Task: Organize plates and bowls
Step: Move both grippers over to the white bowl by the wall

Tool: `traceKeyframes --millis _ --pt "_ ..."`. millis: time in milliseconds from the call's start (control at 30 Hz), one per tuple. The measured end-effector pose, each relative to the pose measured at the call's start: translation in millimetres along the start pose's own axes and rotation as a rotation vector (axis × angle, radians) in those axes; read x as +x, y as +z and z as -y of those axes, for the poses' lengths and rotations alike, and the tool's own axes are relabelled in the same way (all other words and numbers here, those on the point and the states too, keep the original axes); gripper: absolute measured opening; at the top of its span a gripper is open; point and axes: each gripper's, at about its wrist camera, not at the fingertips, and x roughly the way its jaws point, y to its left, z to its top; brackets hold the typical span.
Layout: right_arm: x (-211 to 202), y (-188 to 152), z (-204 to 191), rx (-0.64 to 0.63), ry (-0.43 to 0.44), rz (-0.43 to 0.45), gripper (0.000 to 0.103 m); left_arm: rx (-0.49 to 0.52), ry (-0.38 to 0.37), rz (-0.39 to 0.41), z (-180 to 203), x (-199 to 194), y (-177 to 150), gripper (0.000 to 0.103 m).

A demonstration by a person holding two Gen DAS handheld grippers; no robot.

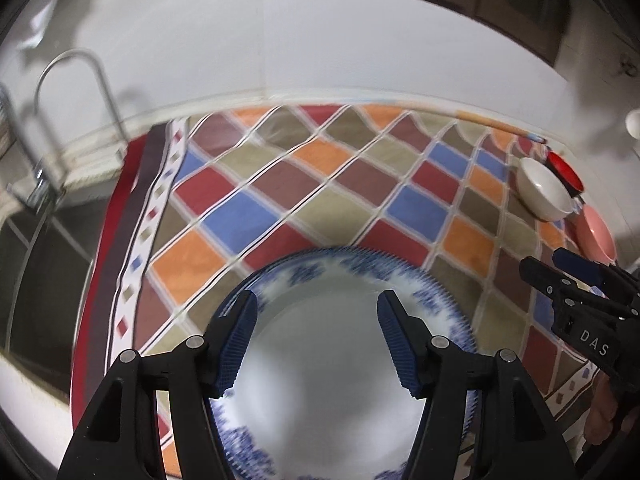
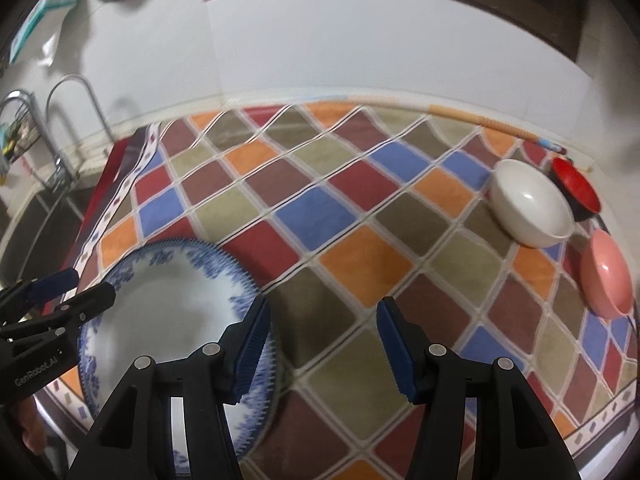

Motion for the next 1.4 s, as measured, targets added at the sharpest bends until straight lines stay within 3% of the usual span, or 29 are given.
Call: traceKeyframes --millis 433,667,967,1400 --pt "-29 9 82 0.178 -0.134 0.099 0.056 0.208 -0.114 0.098 87 6 55 0.062" --pt "-40 9 129 0.278 -0.213 0.133 0.056 0.278 -0.217 0.077 132 23 81 0.061" --pt "-44 14 179 0.36 -0.27 0.184 0.056 0.358 -0.267 0.087 190 45 105 0.061" --pt "-9 36 245 0.422 -0.225 0.165 0.052 0.381 -0.305 0.038 250 100 142 0.059"
